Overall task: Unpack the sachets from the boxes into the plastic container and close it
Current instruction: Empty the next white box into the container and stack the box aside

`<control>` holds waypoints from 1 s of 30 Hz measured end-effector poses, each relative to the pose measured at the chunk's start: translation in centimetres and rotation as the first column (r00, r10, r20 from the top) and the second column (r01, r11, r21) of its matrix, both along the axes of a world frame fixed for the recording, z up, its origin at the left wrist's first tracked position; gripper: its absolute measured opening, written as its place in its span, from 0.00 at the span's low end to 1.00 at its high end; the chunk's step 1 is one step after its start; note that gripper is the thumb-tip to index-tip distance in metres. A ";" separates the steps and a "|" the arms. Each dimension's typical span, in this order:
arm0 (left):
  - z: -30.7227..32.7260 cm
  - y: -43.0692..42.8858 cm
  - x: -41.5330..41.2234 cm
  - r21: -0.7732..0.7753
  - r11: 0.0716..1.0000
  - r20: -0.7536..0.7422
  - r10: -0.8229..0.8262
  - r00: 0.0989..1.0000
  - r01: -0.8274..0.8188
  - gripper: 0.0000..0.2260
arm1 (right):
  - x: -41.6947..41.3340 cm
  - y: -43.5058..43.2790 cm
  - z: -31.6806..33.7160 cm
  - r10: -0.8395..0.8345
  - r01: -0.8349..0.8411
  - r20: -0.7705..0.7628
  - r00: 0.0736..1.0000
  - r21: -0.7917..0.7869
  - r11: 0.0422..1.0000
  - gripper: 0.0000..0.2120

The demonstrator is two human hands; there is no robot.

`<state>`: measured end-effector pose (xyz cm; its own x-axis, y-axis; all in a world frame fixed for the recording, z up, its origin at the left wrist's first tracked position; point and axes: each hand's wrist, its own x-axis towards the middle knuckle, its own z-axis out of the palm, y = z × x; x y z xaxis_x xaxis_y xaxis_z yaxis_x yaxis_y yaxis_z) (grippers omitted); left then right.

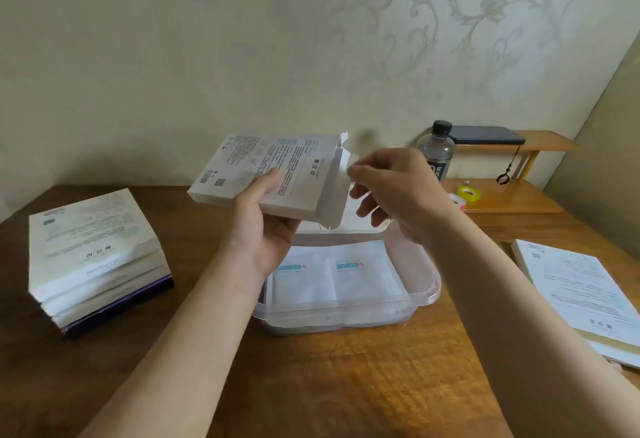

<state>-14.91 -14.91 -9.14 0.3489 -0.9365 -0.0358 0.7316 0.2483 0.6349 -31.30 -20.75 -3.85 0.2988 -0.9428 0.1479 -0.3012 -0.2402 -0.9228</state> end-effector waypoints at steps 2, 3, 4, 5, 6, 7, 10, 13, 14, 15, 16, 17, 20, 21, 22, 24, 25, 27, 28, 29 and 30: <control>0.4 0.4 -0.8 -0.010 1.000 0.004 -0.006 1.000 0.006 0.09 | 0.1 0.0 0.5 0.005 -0.003 -0.030 1.000 0.059 0.998 0.07; 0.6 0.6 -1.2 -0.016 1.000 0.005 -0.007 1.000 0.007 0.09 | 0.0 0.1 0.8 0.012 -0.010 -0.031 0.999 0.091 0.996 0.07; 0.8 0.9 -1.5 -0.018 1.000 0.004 -0.008 1.000 0.008 0.08 | -0.2 0.1 1.0 0.022 -0.018 -0.039 0.999 0.111 0.994 0.08; 1.0 1.1 -1.9 -0.020 1.000 0.001 -0.009 1.000 0.009 0.08 | -0.4 0.2 1.4 0.034 -0.026 -0.062 0.997 0.123 0.992 0.08; 1.0 1.4 -2.2 -0.022 1.000 -0.006 -0.010 1.000 0.010 0.08 | -0.5 0.3 1.7 0.046 -0.034 -0.093 0.995 0.127 0.991 0.09; 1.1 1.7 -2.5 -0.023 1.000 -0.019 -0.012 1.000 0.011 0.08 | -0.6 0.5 2.1 0.054 -0.039 -0.123 0.991 0.126 0.991 0.09; 0.9 2.6 -3.3 -0.025 1.000 -0.083 0.000 0.997 -0.002 0.11 | -0.6 1.1 2.9 0.066 -0.048 -0.187 0.980 0.101 0.994 0.09; 0.4 3.7 -3.7 -0.018 0.999 -0.171 0.033 0.985 -0.037 0.16 | -0.4 2.1 3.7 0.071 -0.057 -0.100 0.993 0.135 0.989 0.10; 0.3 4.1 -3.7 -0.017 0.999 -0.213 0.044 0.976 -0.049 0.17 | -0.4 2.5 4.1 0.072 -0.066 -0.035 0.997 0.151 0.986 0.09; 0.2 4.5 -3.7 -0.019 0.998 -0.254 0.055 0.966 -0.062 0.18 | -0.4 2.9 4.5 0.077 -0.081 0.028 0.997 0.167 0.983 0.09; 0.1 4.9 -3.6 -0.022 0.997 -0.288 0.069 0.955 -0.078 0.18 | -0.5 3.3 4.9 0.091 -0.105 0.083 0.992 0.179 0.978 0.09; 0.1 5.3 -3.5 -0.023 0.995 -0.316 0.083 0.945 -0.095 0.19 | -0.5 3.8 5.3 0.104 -0.129 0.136 0.985 0.190 0.973 0.09; 0.3 6.4 -3.0 -0.020 0.988 -0.348 0.135 0.928 -0.151 0.20 | -0.4 4.8 5.8 0.128 -0.178 0.276 0.952 0.161 0.971 0.08; 0.4 6.7 -2.9 -0.014 0.986 -0.342 0.150 0.927 -0.165 0.20 | -0.3 5.1 5.8 0.138 -0.199 0.356 0.924 0.140 0.970 0.09; 0.5 6.9 -2.9 -0.002 0.984 -0.334 0.166 0.928 -0.177 0.19 | -0.3 5.1 5.8 0.148 -0.215 0.433 0.889 0.108 0.971 0.09; 0.7 7.4 -2.7 0.031 0.982 -0.322 0.187 0.928 -0.187 0.17 | 0.1 5.1 5.5 0.168 -0.238 0.548 0.819 0.059 0.969 0.15; 0.8 7.6 -2.7 0.041 0.982 -0.317 0.189 0.929 -0.186 0.17 | 0.3 4.9 5.2 0.172 -0.249 0.588 0.790 0.050 0.967 0.17; 1.1 7.6 -2.5 0.053 0.982 -0.298 0.191 0.935 -0.183 0.19 | 0.9 4.6 4.8 0.153 -0.228 0.612 0.776 0.047 0.972 0.12; 1.1 7.6 -2.3 0.061 0.981 -0.286 0.192 0.939 -0.182 0.20 | 1.2 4.5 4.6 0.134 -0.208 0.615 0.777 0.050 0.977 0.18; 1.3 7.5 -2.2 0.066 0.982 -0.275 0.187 0.943 -0.175 0.20 | 1.4 4.3 4.5 0.122 -0.194 0.623 0.772 0.048 0.980 0.24; 1.3 7.4 -2.0 0.070 0.984 -0.260 0.179 0.949 -0.166 0.20 | 1.5 4.2 4.5 0.102 -0.168 0.638 0.763 0.043 0.985 0.26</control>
